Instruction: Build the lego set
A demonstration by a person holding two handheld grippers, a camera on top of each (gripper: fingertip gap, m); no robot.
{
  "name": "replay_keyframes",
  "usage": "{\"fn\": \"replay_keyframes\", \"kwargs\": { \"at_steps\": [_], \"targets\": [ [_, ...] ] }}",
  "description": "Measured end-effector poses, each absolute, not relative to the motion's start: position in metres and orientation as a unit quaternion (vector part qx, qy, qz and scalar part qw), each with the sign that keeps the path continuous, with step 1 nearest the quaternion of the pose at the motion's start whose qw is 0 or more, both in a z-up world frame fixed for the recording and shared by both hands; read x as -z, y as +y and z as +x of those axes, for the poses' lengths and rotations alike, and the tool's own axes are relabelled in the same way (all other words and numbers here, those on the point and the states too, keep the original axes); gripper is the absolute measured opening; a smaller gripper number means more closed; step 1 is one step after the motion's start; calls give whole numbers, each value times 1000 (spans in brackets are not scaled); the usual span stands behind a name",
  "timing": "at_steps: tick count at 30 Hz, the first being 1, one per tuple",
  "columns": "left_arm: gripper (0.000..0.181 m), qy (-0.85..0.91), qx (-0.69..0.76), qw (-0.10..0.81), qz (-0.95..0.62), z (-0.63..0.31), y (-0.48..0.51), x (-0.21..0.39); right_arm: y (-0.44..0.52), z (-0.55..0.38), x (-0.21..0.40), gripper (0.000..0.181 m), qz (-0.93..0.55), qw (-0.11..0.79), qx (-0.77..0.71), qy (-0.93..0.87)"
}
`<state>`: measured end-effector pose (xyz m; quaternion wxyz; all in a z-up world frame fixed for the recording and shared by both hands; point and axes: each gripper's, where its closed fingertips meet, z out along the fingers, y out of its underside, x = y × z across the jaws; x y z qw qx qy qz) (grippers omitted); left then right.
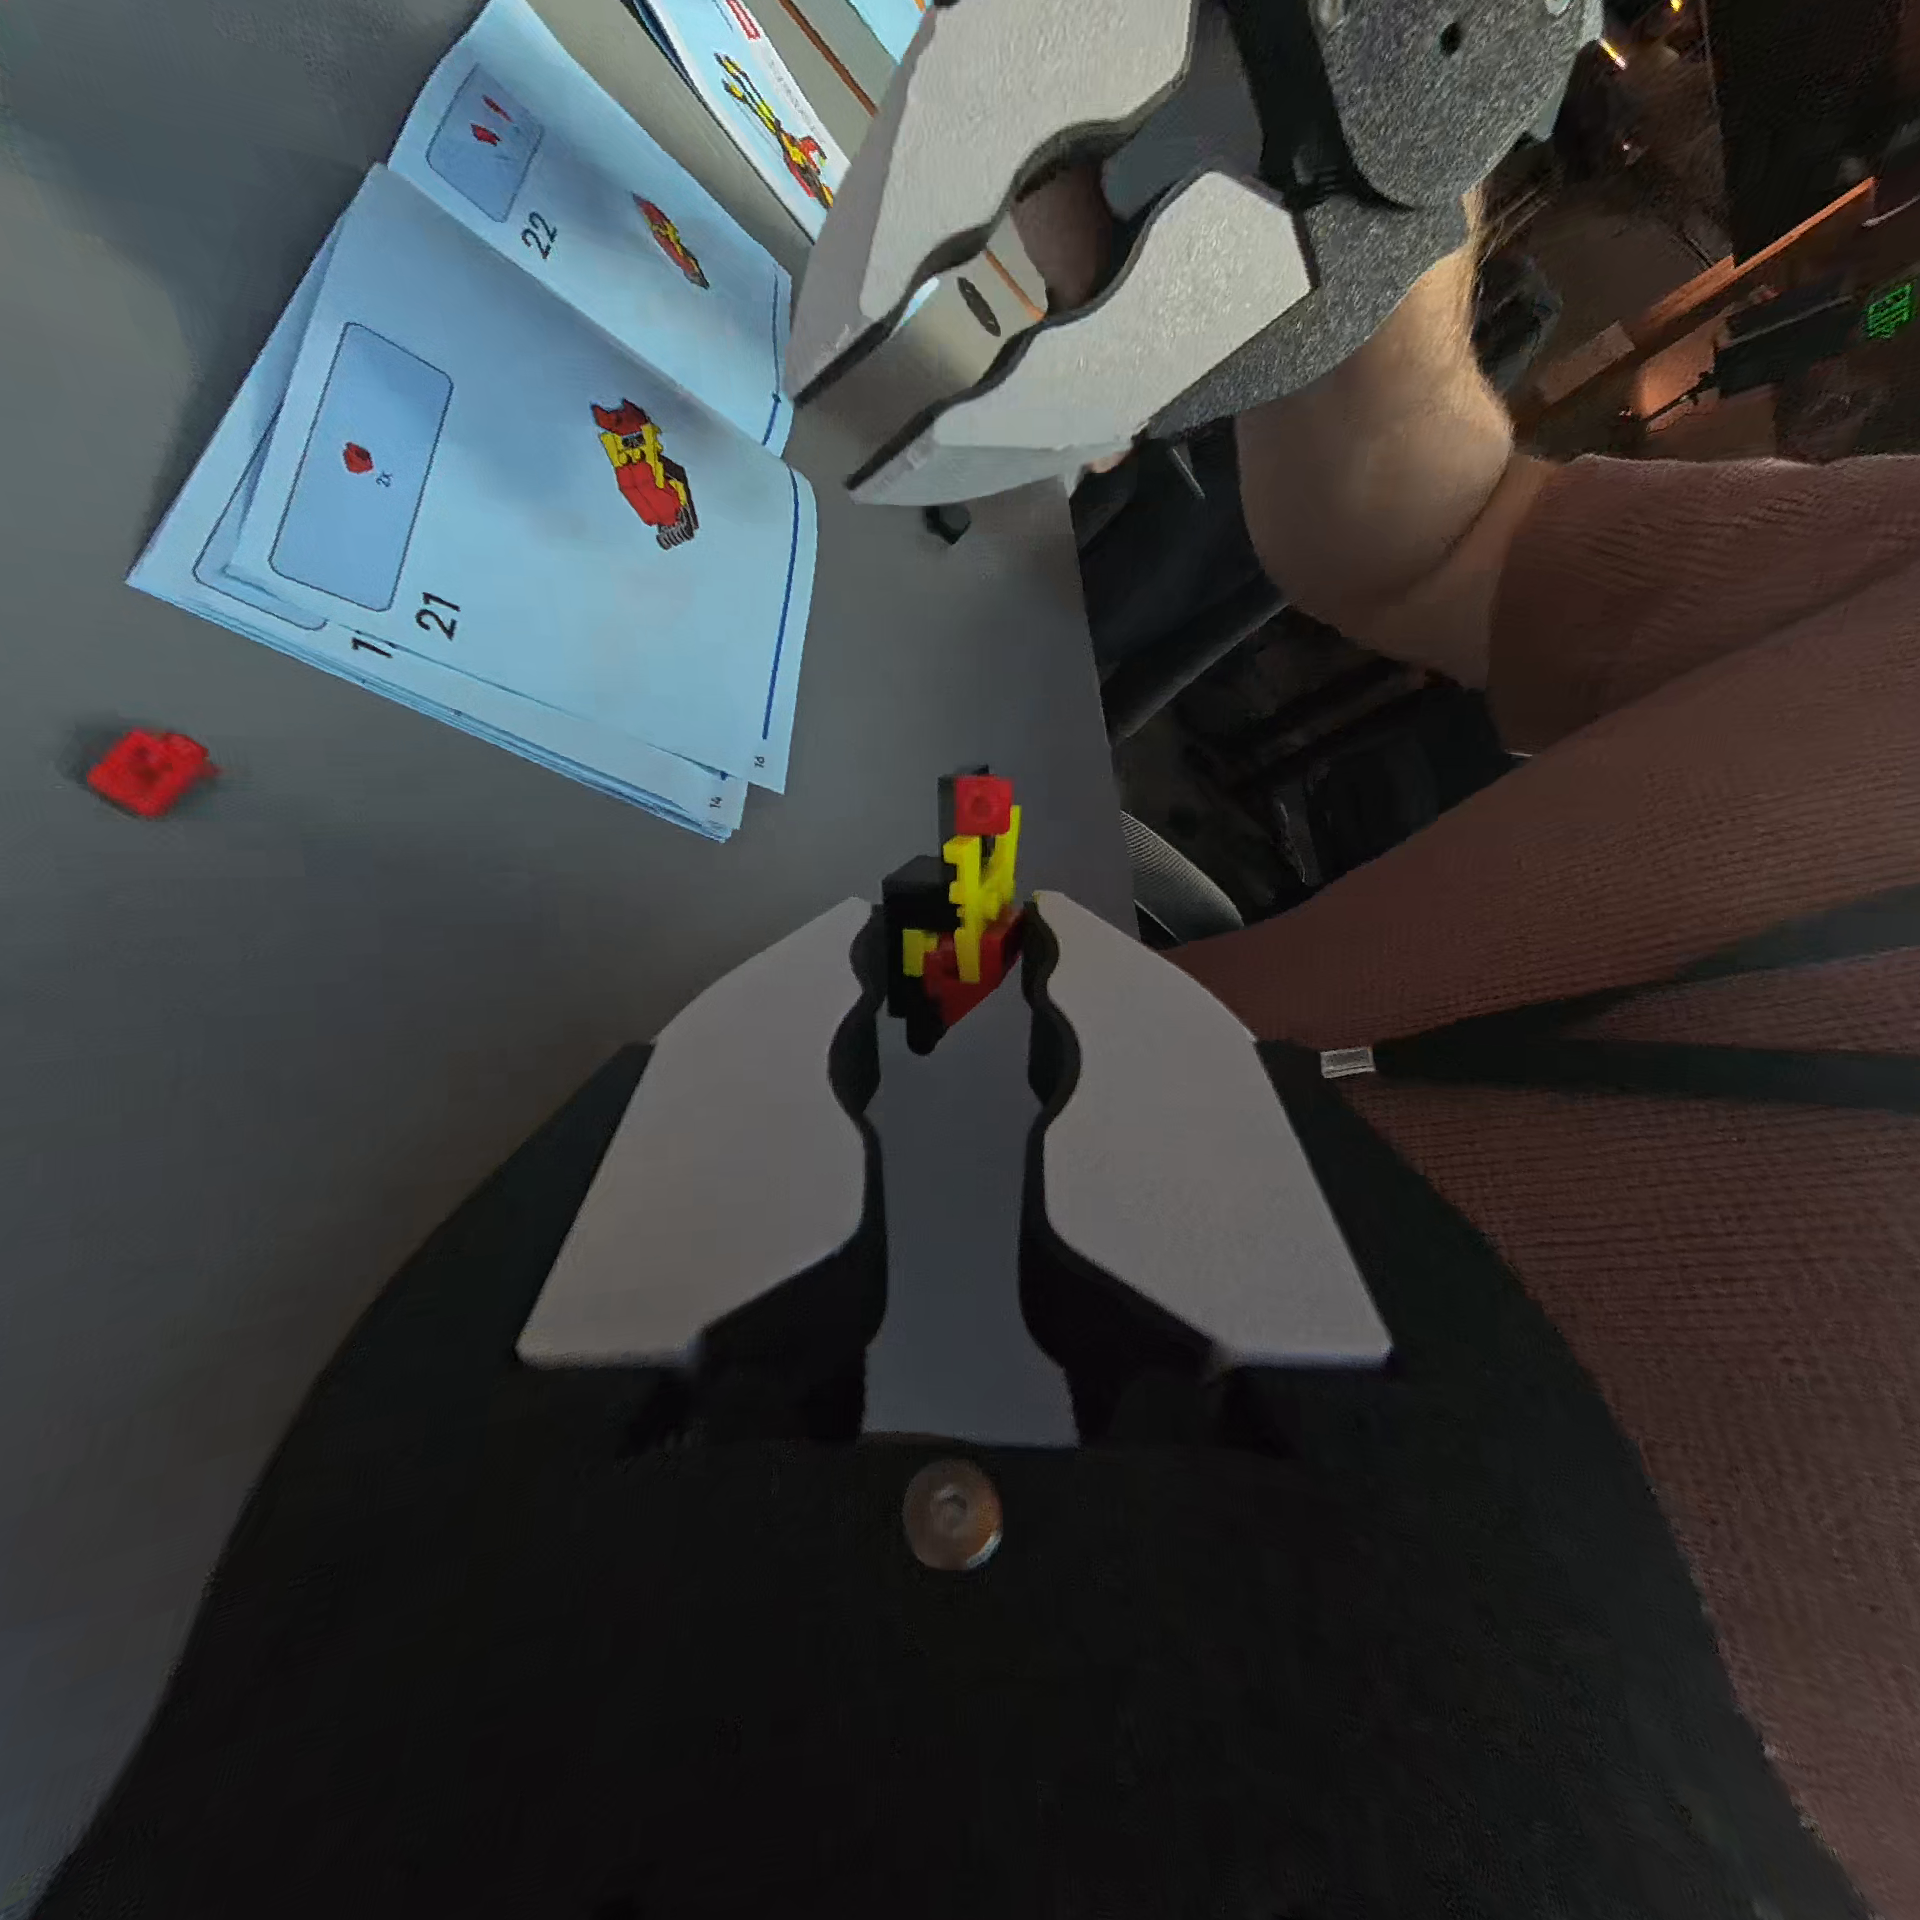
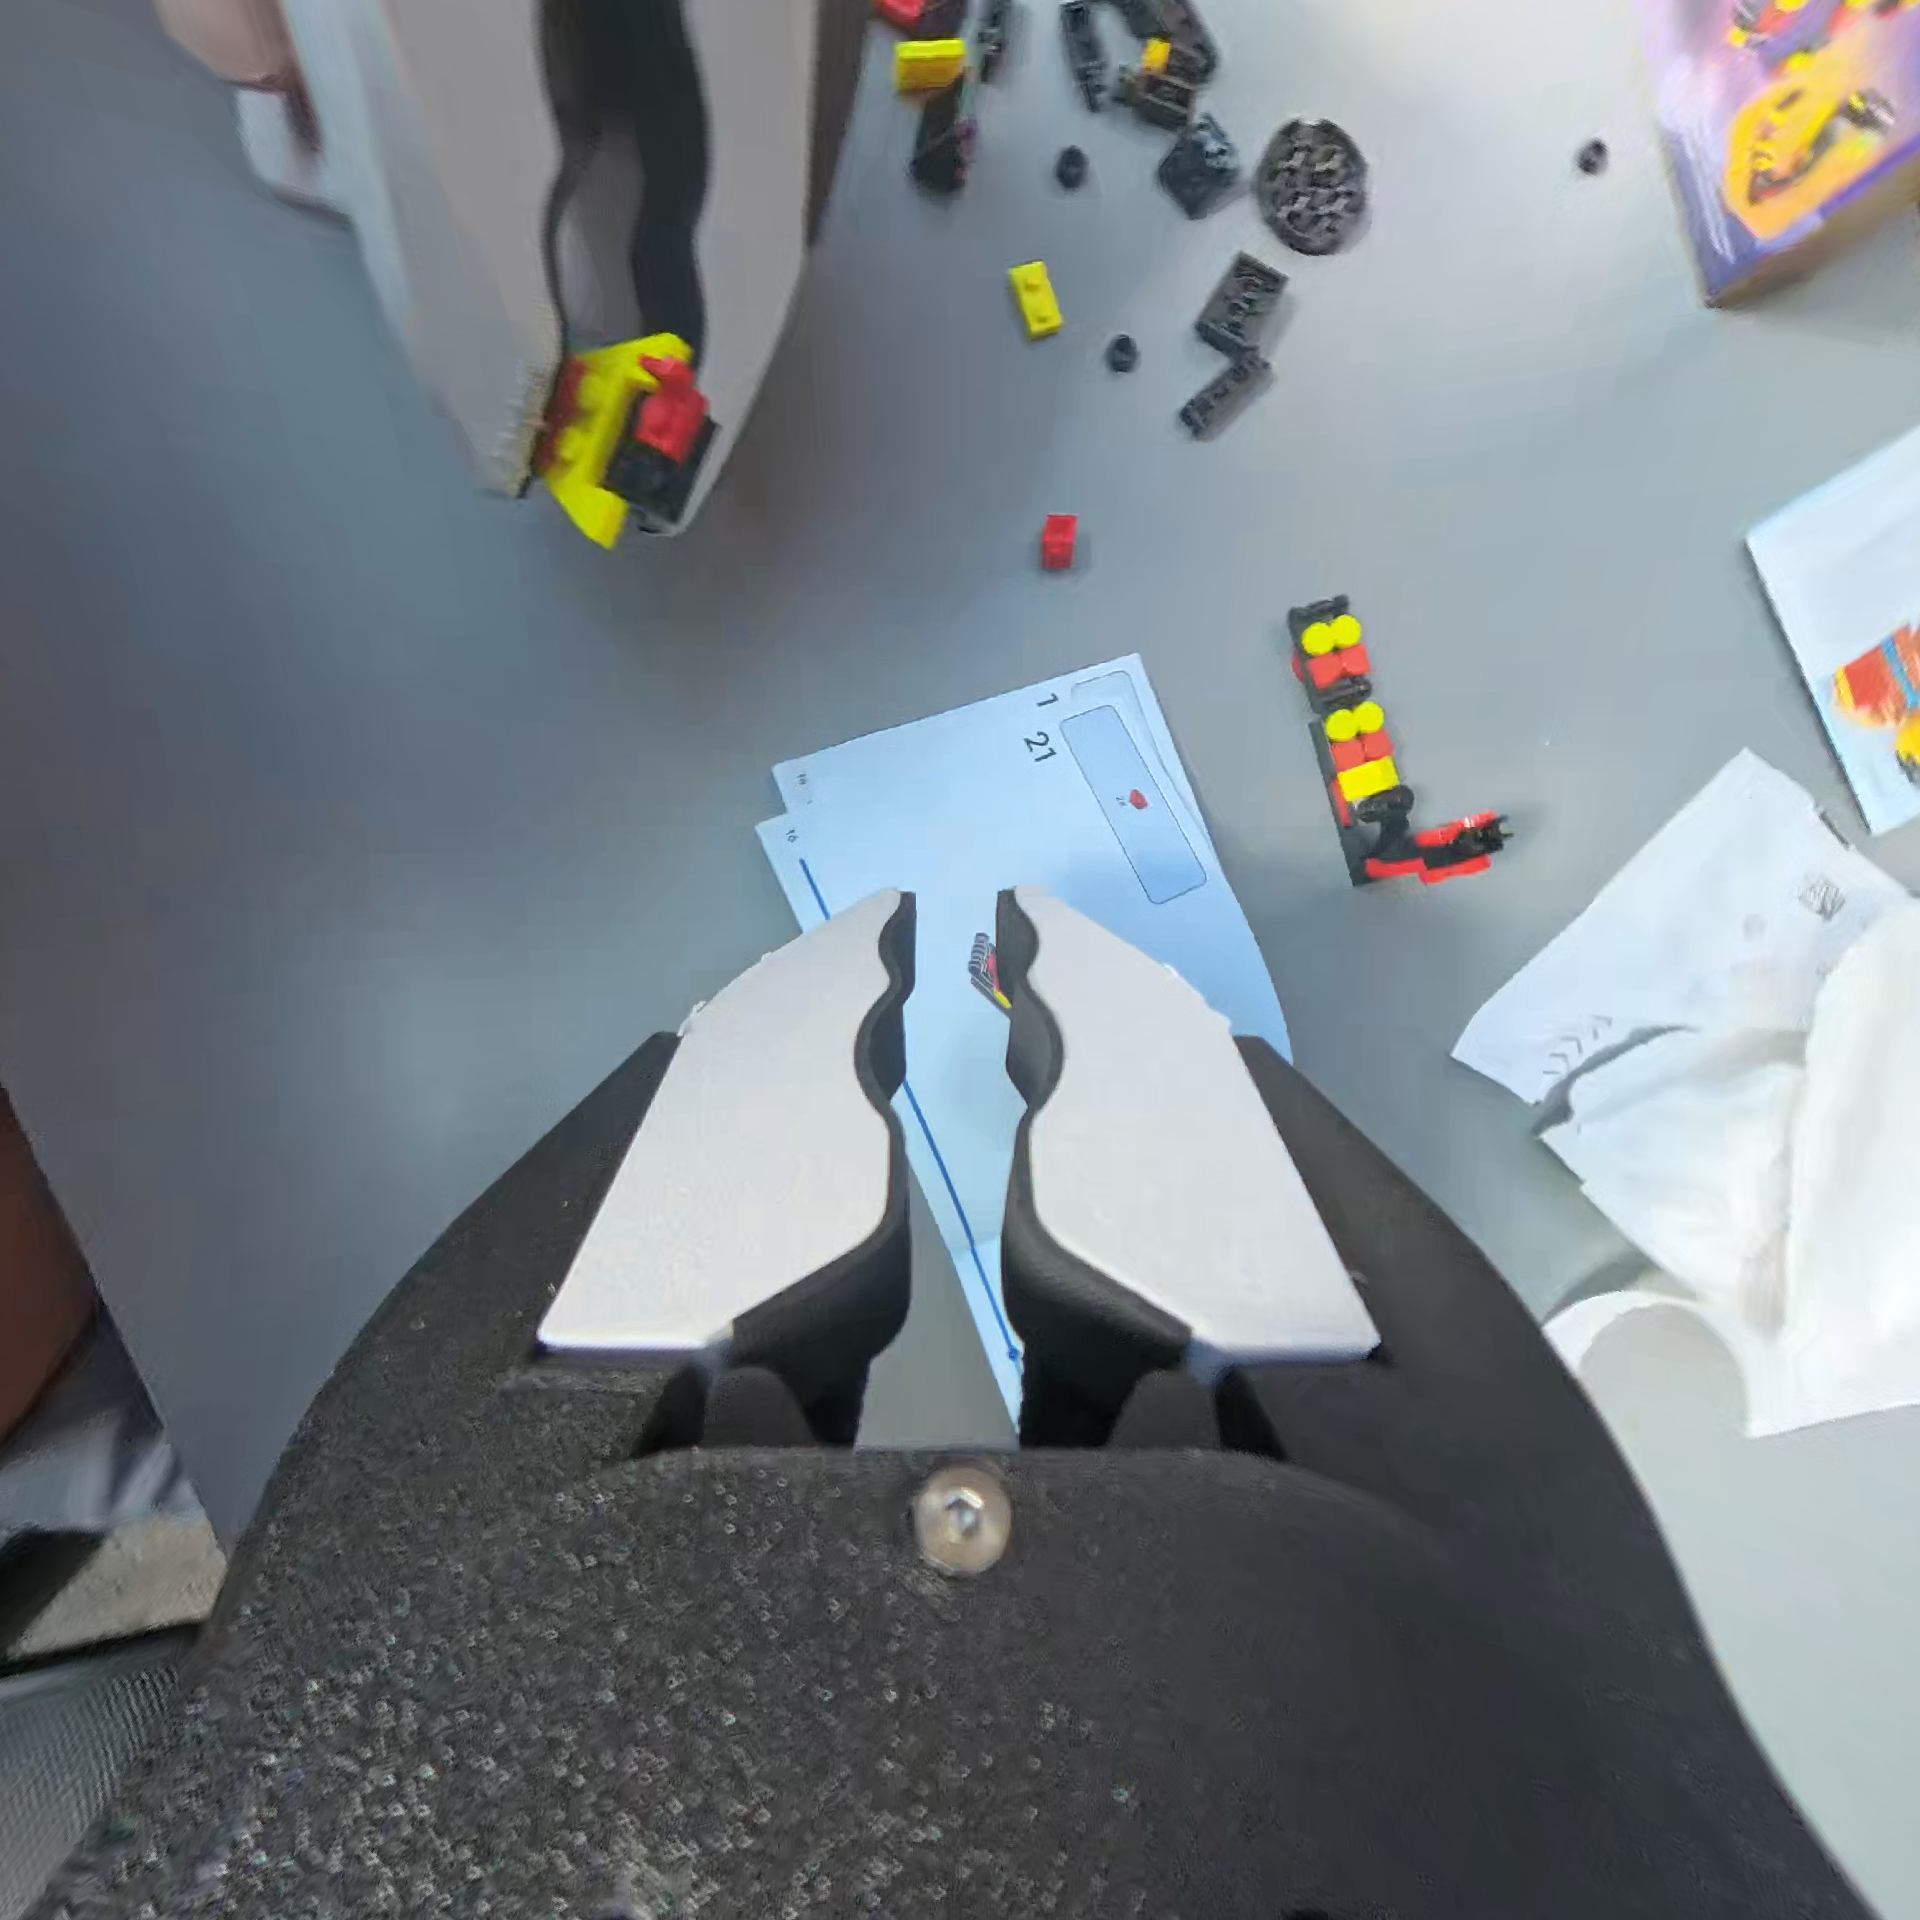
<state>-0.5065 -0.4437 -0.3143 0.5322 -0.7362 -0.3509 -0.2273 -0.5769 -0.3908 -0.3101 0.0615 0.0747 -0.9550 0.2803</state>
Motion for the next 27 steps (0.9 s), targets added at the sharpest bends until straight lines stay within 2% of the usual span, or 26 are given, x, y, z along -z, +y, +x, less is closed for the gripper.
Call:
{"fn": "replay_keyframes", "kwargs": {
  "at_steps": [1,3,5,13,17,20,22,25,27],
  "targets": [
    [24,-358,210,536,-735,-506,-448,315,-394,-579,313,14,27,55,-310,-949],
    [24,-371,184,544,-730,-504,-454,315,-407,-583,313,13,-45,22,-374,-926],
    [24,-381,158,551,-726,-504,-457,314,-423,-599,311,13,-82,37,-411,-907],
    [24,-387,121,572,-713,-499,-456,309,-485,-607,371,13,87,79,-323,-939],
    [24,-385,110,571,-717,-496,-460,309,-493,-607,371,19,112,86,-330,-933],
    [24,-384,107,571,-718,-496,-462,309,-493,-606,373,8,127,79,-324,-934],
    [24,-387,97,572,-717,-500,-466,309,-492,-608,373,7,120,74,-321,-936],
    [24,-397,47,580,-710,-512,-477,305,-487,-603,363,7,73,33,-341,-937],
    [24,-399,-21,589,-703,-525,-488,300,-484,-590,342,7,12,-47,-389,-920]
  ]
}}
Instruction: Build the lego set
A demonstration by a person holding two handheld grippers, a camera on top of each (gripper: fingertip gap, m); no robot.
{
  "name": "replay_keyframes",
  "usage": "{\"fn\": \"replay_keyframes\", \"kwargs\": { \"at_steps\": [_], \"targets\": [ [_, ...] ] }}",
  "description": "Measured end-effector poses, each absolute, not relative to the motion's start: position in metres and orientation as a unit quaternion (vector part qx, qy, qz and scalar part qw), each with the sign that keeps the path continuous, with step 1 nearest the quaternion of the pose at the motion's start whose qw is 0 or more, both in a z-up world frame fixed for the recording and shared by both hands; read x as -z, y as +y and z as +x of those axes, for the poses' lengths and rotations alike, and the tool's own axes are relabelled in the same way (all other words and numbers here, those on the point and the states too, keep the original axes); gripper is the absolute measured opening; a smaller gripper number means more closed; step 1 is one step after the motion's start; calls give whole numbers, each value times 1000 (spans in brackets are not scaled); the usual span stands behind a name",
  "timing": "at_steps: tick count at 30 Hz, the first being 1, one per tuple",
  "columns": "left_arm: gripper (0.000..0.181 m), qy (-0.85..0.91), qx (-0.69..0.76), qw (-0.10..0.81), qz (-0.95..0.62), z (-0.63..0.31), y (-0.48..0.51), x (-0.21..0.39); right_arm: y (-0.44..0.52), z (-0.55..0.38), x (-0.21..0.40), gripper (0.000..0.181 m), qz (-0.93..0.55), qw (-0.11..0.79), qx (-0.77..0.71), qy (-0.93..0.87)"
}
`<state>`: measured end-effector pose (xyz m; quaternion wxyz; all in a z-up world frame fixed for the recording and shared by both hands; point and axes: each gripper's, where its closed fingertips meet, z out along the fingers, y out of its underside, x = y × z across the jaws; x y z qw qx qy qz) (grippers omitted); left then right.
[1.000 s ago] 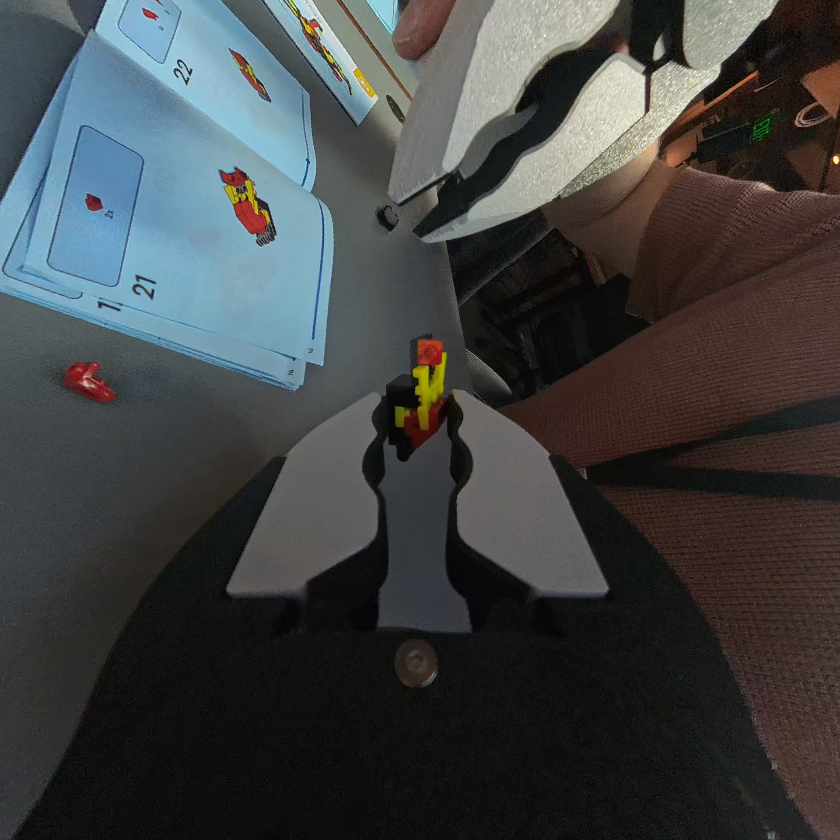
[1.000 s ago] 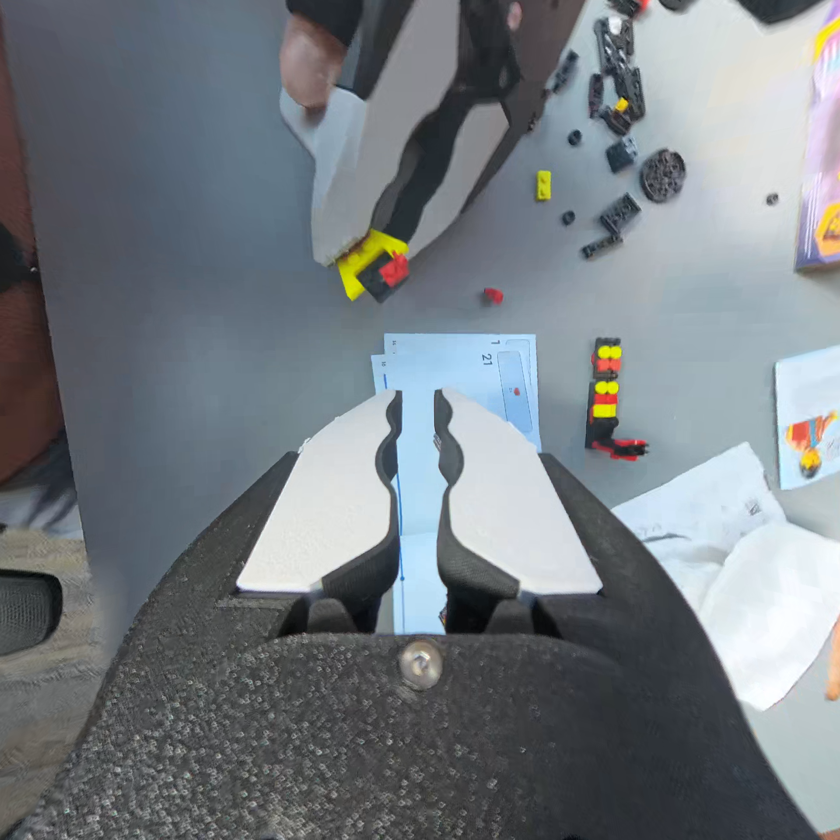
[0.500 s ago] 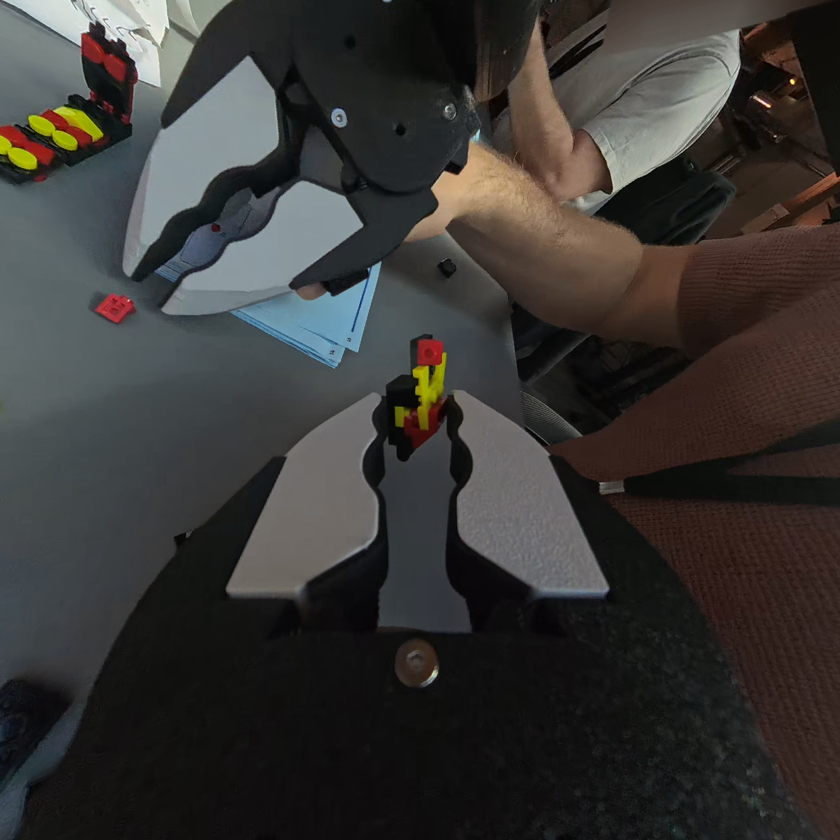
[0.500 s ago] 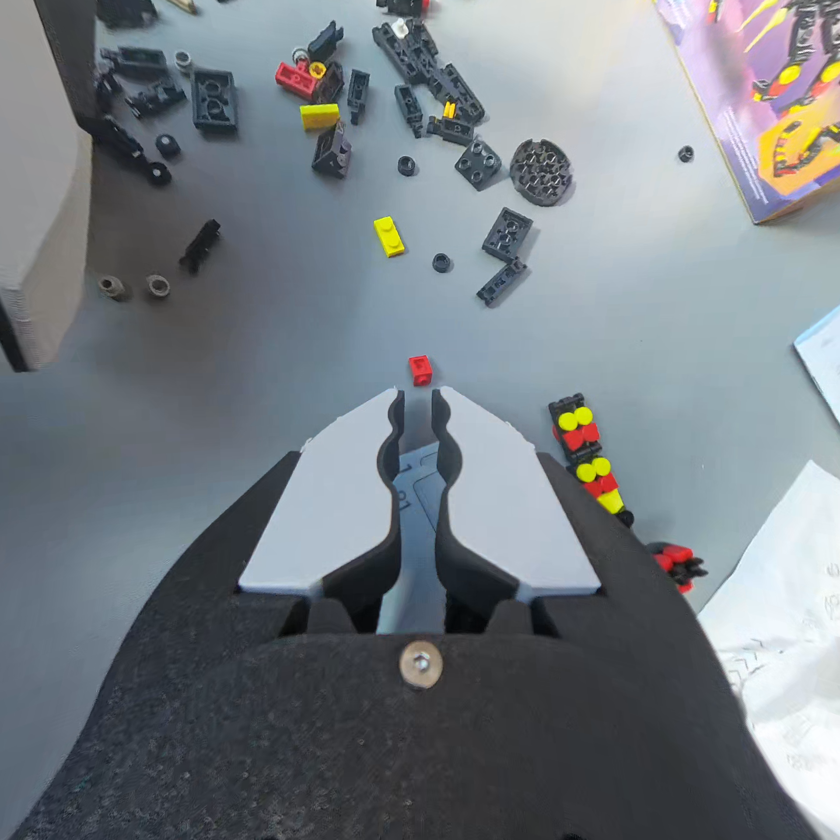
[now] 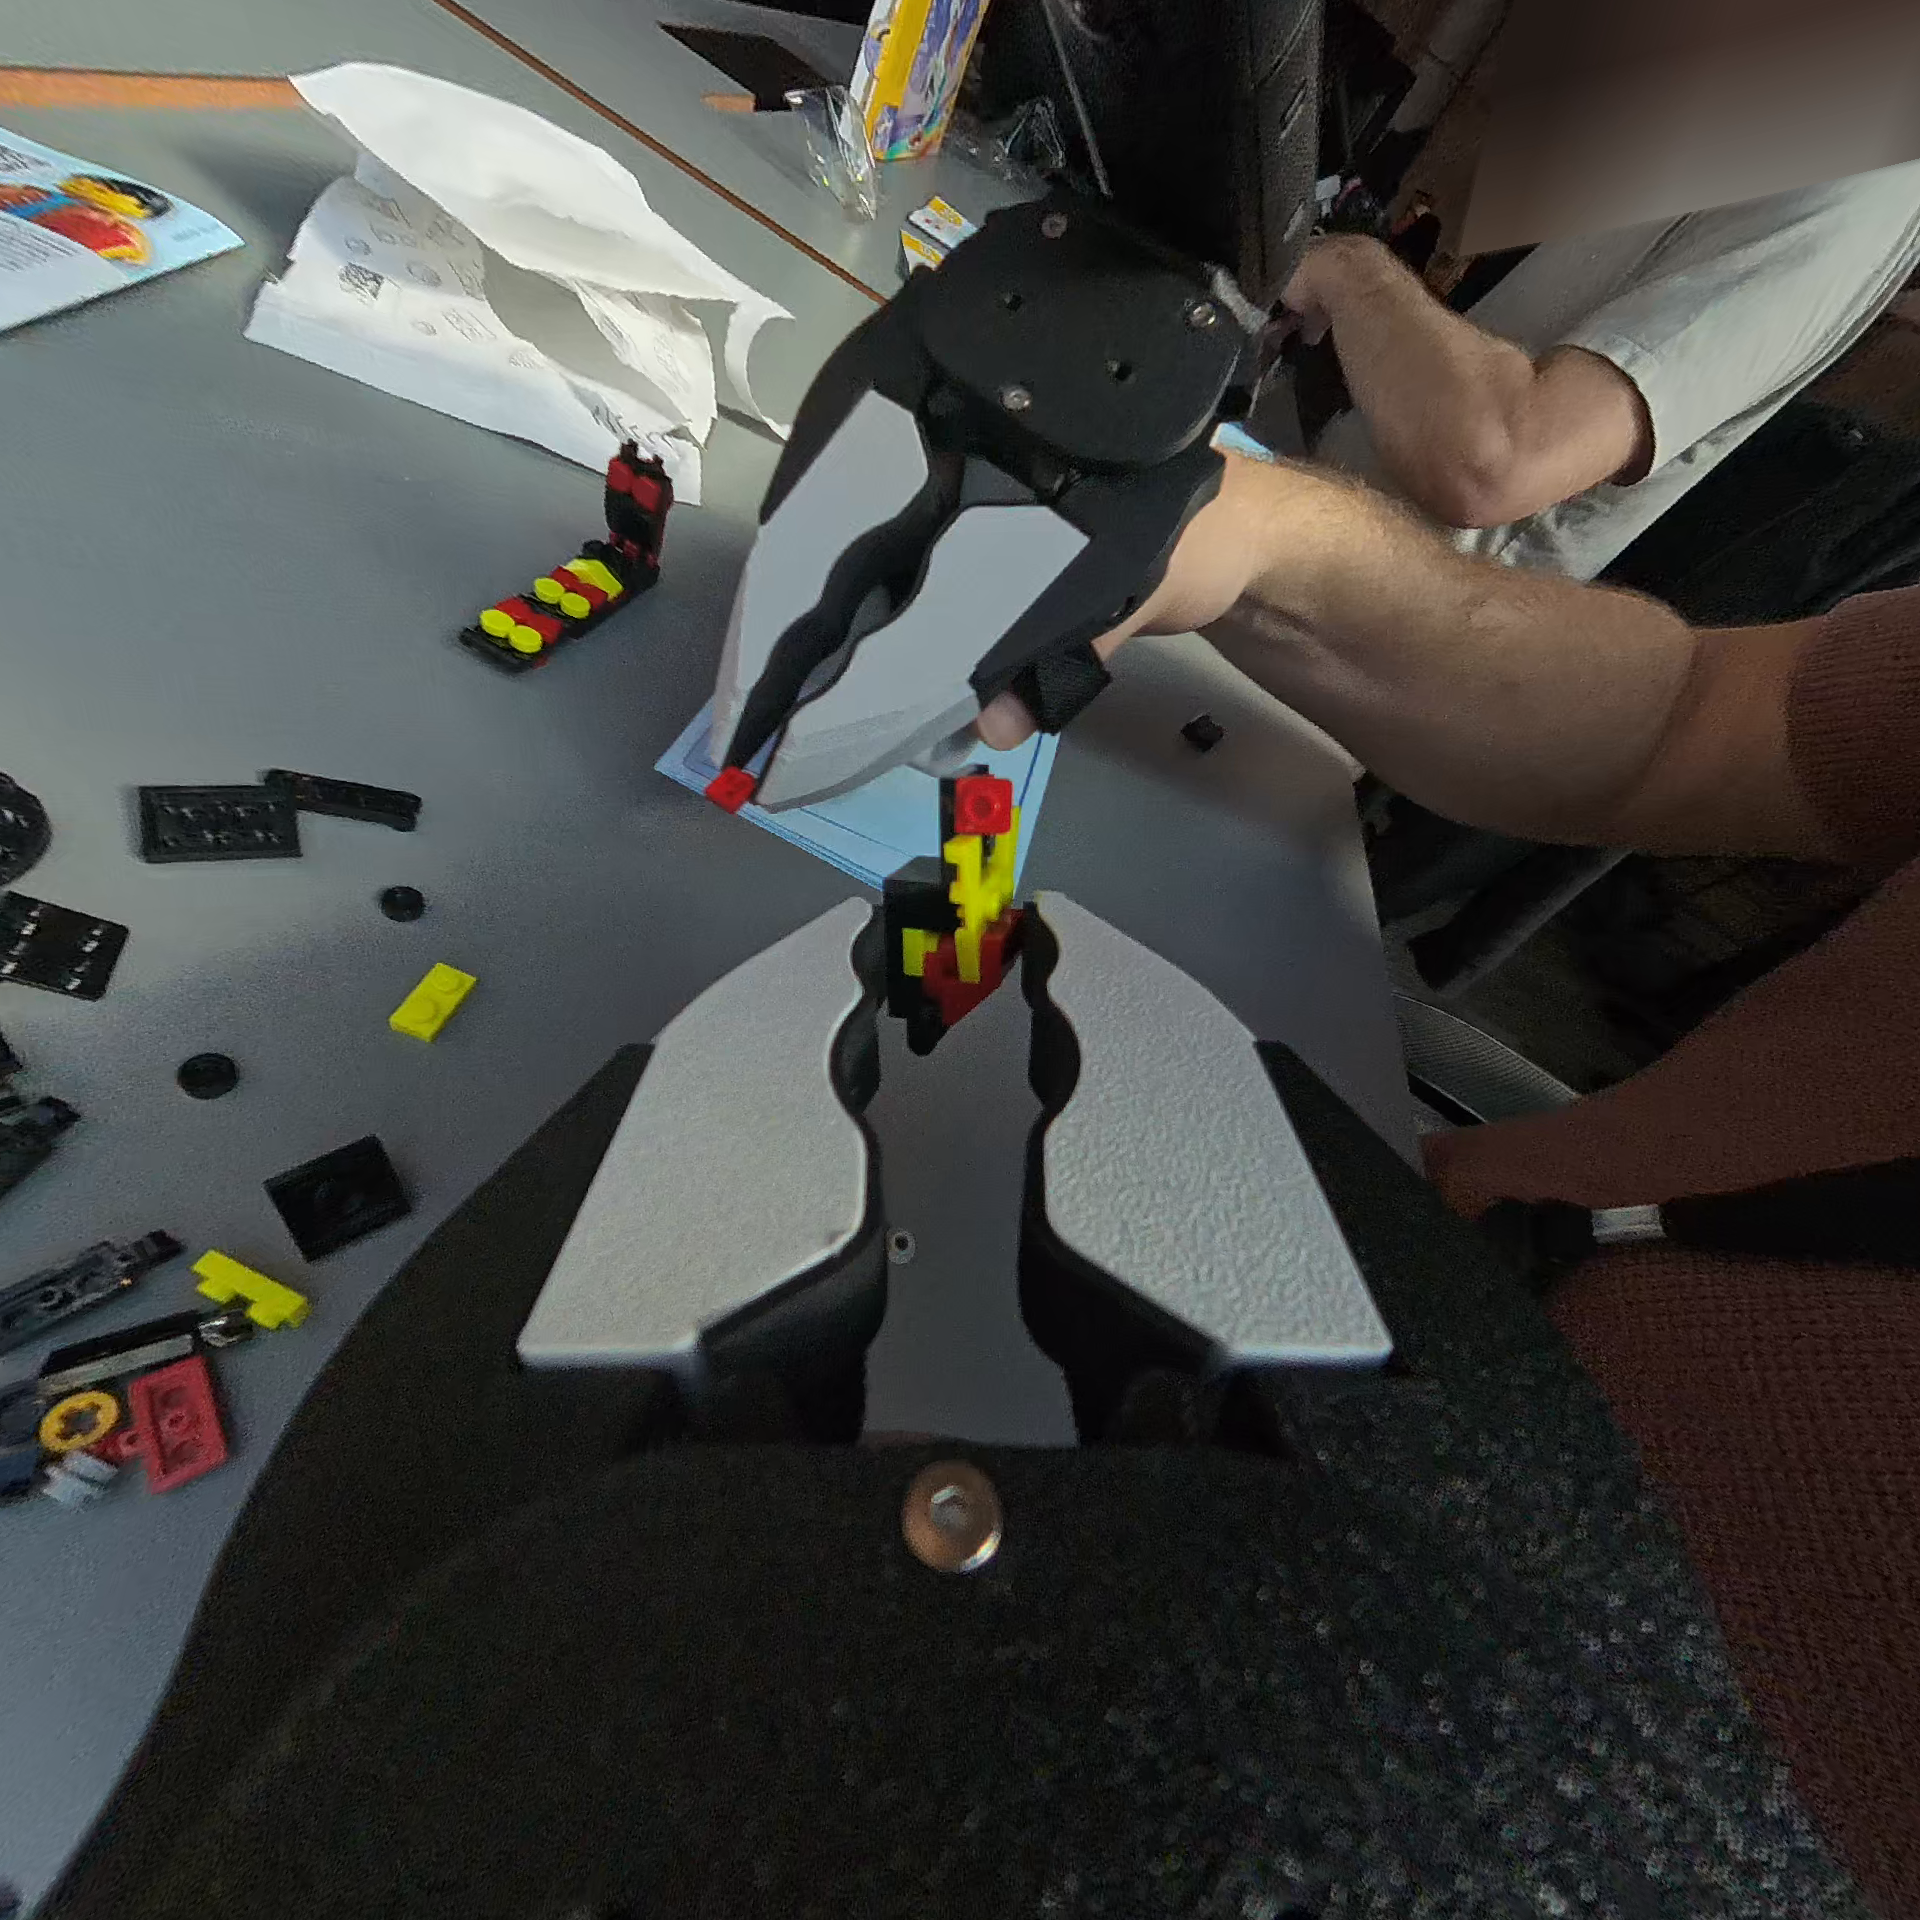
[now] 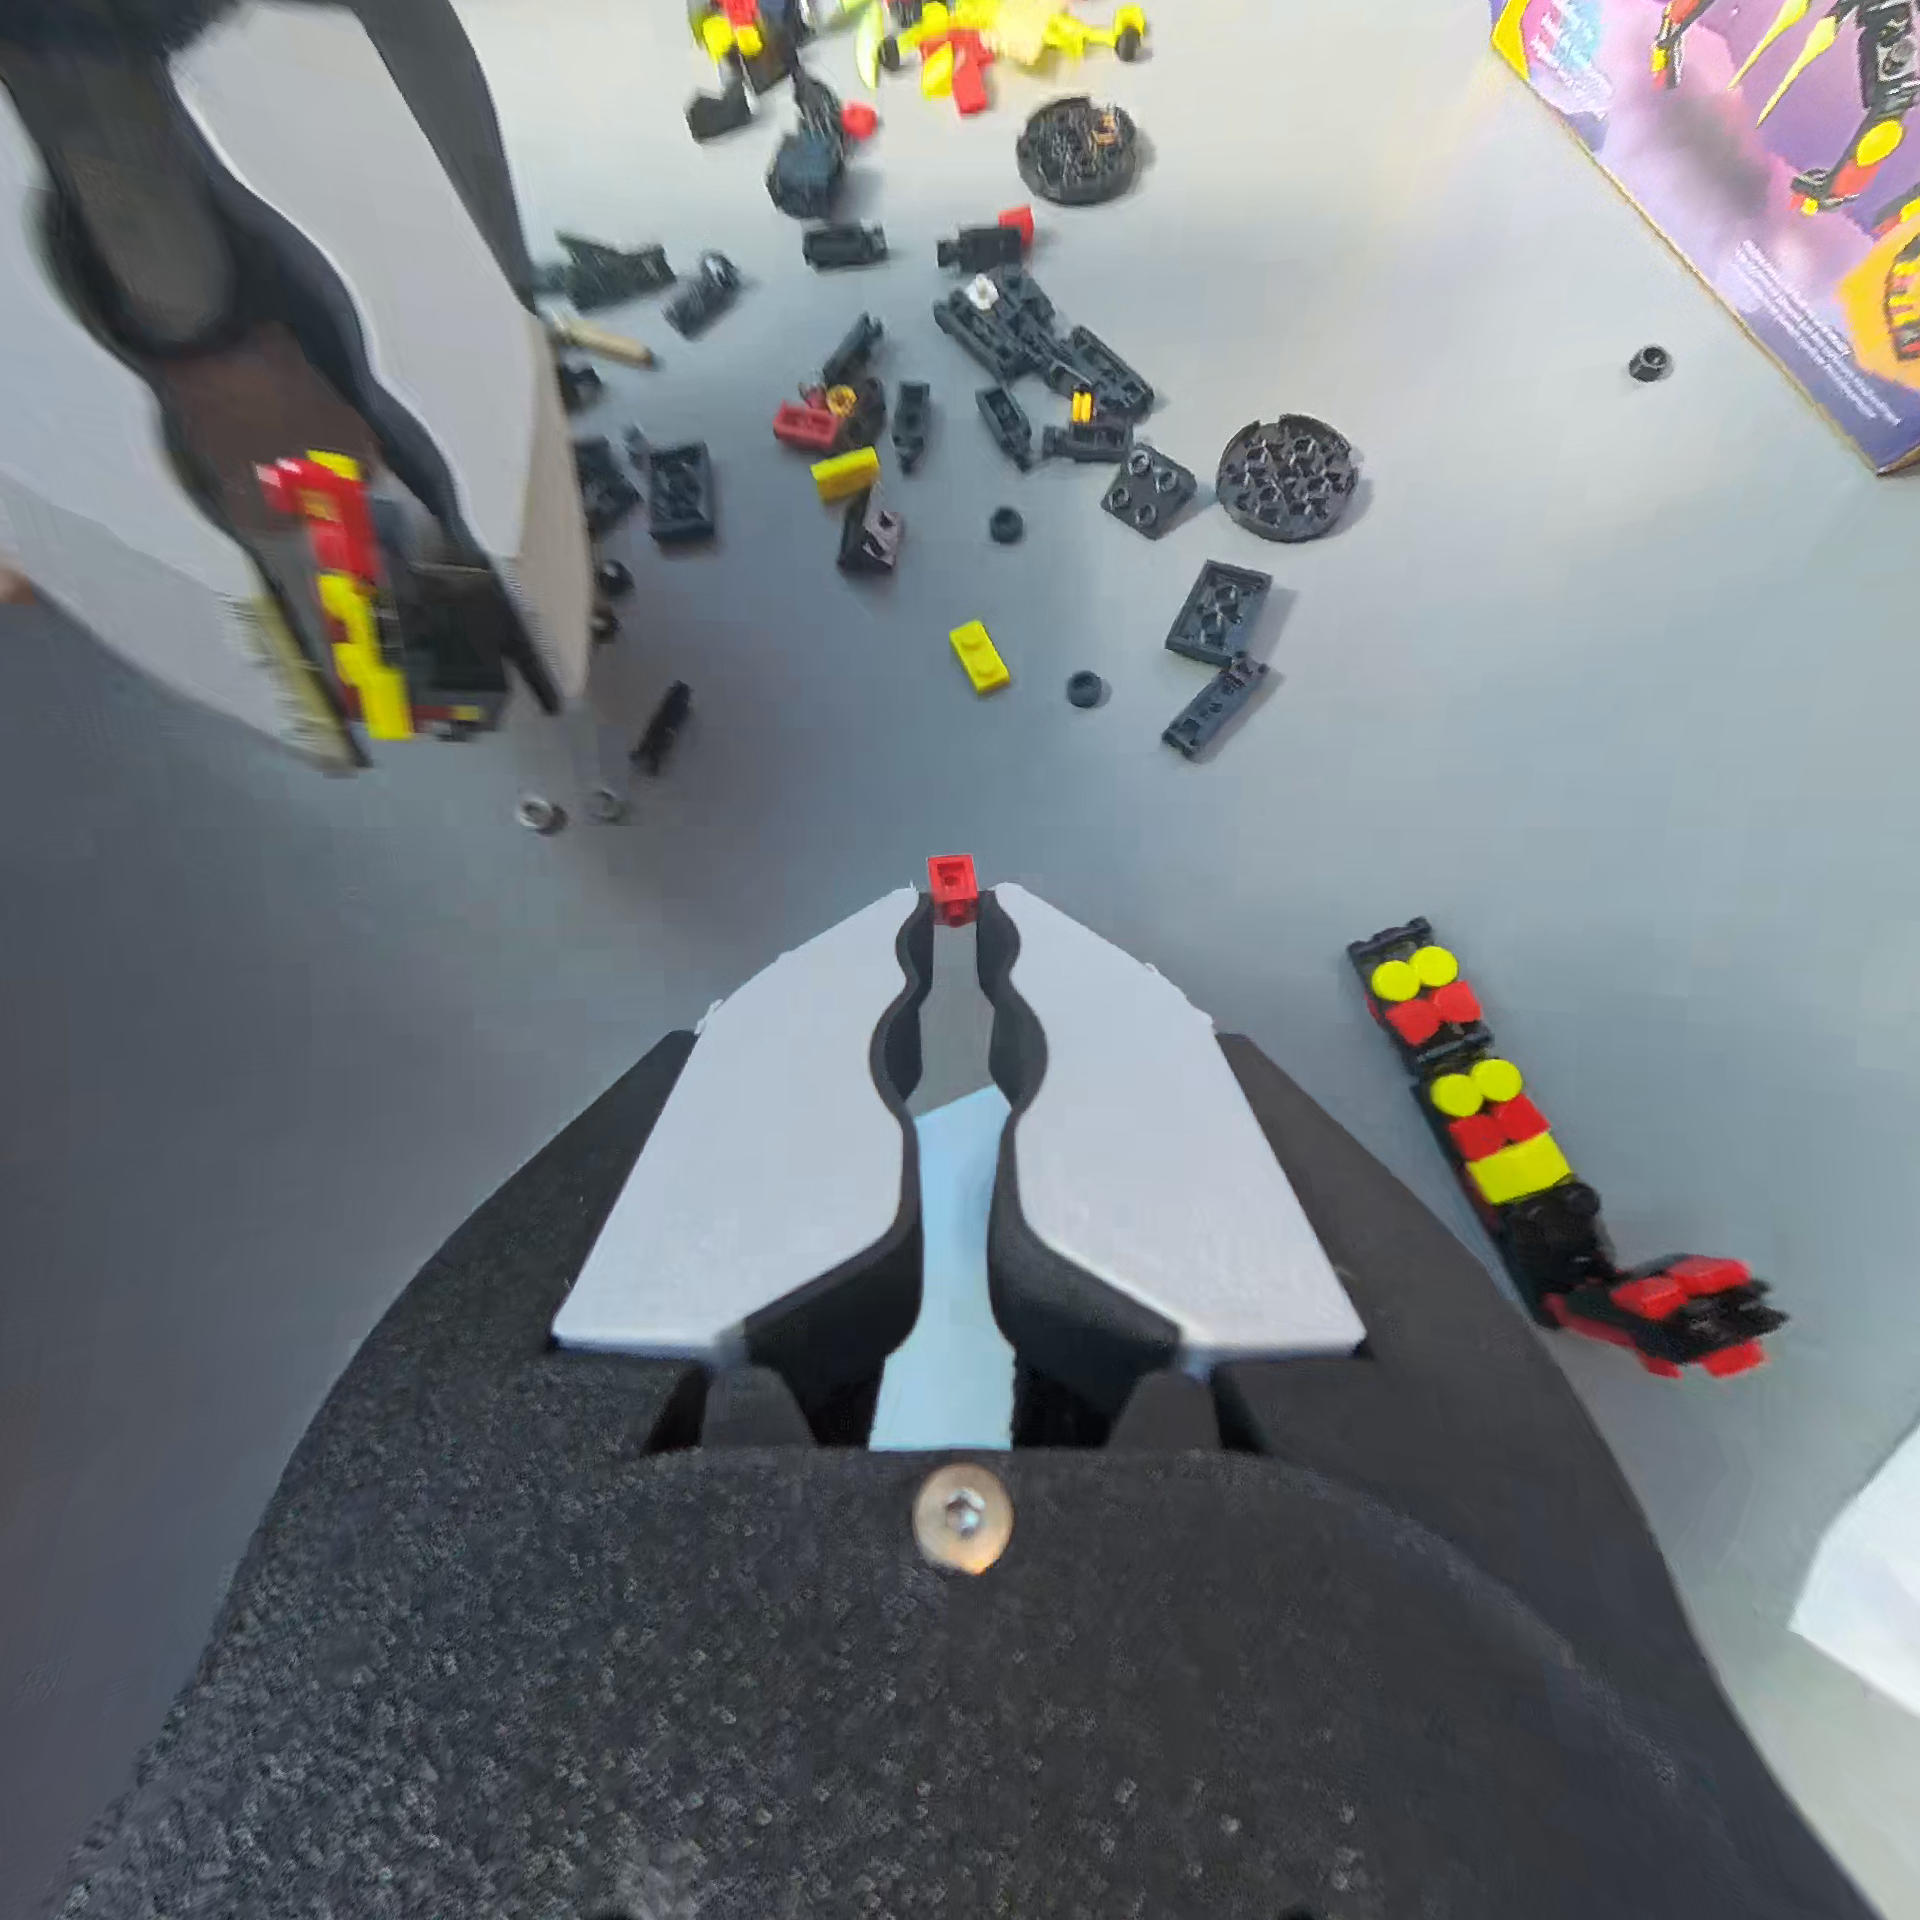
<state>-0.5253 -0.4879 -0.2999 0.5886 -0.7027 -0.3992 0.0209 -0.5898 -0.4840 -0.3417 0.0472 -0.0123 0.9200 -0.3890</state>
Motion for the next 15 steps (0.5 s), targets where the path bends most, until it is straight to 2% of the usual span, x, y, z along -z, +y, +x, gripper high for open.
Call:
{"fn": "replay_keyframes", "kwargs": {
  "at_steps": [3,8,15],
  "targets": [
    [24,-376,-120,589,-705,-541,-498,291,-479,-560,292,7,53,203,469,858],
    [24,-295,-232,589,-716,-550,-492,273,-475,-537,252,7,104,335,490,798],
    [24,-201,-332,561,-731,-553,-488,263,-473,-537,246,7,121,352,489,789]
  ]
}}
